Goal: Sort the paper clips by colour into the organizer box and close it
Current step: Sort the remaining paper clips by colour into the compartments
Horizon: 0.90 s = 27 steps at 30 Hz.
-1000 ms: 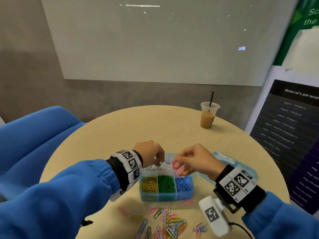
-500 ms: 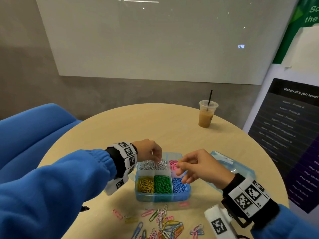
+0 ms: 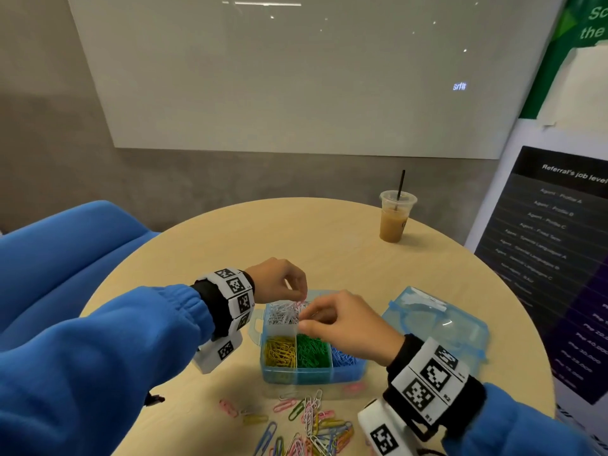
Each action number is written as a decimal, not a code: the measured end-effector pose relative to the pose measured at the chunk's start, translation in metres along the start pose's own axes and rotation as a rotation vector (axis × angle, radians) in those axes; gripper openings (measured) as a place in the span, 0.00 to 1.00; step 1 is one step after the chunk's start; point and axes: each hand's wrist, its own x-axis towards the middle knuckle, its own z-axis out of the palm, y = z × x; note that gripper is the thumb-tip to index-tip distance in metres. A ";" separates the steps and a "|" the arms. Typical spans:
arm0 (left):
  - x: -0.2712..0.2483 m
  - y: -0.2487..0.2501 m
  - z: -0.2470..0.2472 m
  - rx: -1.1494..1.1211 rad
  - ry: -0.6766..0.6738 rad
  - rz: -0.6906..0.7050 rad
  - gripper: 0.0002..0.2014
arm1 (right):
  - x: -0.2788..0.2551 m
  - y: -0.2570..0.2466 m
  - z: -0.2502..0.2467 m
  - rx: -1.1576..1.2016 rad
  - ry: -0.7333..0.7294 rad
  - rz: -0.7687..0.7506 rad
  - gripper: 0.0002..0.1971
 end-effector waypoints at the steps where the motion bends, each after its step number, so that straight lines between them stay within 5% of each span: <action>1: -0.002 0.000 0.000 -0.013 0.023 0.011 0.02 | 0.001 0.002 -0.005 -0.010 0.047 0.002 0.07; 18: 0.007 0.050 0.008 -0.189 0.225 -0.055 0.08 | 0.006 0.028 -0.035 0.056 0.230 0.152 0.07; 22: -0.007 0.048 0.000 -0.069 0.164 -0.150 0.15 | -0.020 0.030 -0.045 -0.058 0.195 0.110 0.05; 27: -0.085 0.034 -0.002 0.136 0.189 -0.186 0.07 | -0.069 0.030 -0.047 -0.278 -0.001 -0.047 0.03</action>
